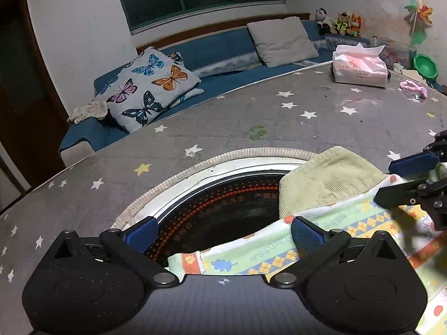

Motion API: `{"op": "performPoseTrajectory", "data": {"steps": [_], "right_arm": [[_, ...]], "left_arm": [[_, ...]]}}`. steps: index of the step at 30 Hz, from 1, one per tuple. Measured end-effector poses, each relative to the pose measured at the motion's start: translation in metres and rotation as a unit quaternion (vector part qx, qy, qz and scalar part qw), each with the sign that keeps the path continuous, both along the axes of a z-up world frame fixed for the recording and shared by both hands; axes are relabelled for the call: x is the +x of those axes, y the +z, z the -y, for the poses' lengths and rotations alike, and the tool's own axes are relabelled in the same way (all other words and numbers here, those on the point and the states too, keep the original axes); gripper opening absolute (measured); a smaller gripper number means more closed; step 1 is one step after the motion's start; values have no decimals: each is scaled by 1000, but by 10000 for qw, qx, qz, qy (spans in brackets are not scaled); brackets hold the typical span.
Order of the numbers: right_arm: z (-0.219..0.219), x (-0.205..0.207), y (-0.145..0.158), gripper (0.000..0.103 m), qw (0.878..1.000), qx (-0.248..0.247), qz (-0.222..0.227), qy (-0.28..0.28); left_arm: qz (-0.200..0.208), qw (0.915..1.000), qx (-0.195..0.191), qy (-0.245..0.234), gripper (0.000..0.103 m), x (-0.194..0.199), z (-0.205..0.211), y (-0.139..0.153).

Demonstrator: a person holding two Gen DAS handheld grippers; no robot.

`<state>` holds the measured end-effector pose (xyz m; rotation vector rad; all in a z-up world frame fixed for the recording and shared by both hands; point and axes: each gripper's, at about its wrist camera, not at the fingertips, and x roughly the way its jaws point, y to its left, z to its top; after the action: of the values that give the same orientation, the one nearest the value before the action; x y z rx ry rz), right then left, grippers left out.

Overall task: Fold clothes
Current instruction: 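Lower the folded shirt onto the table and open both grippers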

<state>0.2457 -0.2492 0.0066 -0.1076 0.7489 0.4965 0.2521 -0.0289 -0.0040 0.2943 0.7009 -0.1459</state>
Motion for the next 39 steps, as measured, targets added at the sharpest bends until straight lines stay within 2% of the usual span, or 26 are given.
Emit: {"op": "performPoseTrajectory", "data": {"steps": [3, 8, 10, 11, 13, 16, 22, 25, 32, 39], "right_arm": [[-5, -12, 9, 44, 9998, 0, 108, 173], [-25, -45, 14, 54, 9971, -308, 425, 548], [-33, -61, 16, 55, 9939, -516, 751, 620], [-36, -67, 18, 61, 9919, -625, 888, 653], [-42, -76, 20, 65, 9906, -676, 1009, 623], [-51, -88, 19, 65, 9907, -578, 918, 820], [-75, -108, -1, 66, 9874, -691, 732, 1217], [-80, -118, -4, 66, 9855, -753, 784, 1303], [-76, -124, -5, 66, 9857, -674, 735, 1357], [-47, -129, -2, 69, 9909, -356, 513, 1192]], "left_arm": [[11, 10000, -12, 67, 103, -4, -4, 1], [13, 9995, -20, 322, 103, -13, -17, 2], [49, 9993, -24, 380, 103, -19, -22, 3], [72, 9991, -11, 419, 103, -23, -25, 4], [89, 9987, 12, 495, 103, -30, -31, 3], [69, 9980, 56, 626, 103, -40, -40, -2], [90, 9966, 50, 822, 103, -62, -55, -7], [138, 9963, 75, 848, 103, -73, -58, -7], [327, 9948, 178, 953, 103, -97, -58, -9], [496, 9922, 229, 1118, 103, -121, -54, -11]]}}
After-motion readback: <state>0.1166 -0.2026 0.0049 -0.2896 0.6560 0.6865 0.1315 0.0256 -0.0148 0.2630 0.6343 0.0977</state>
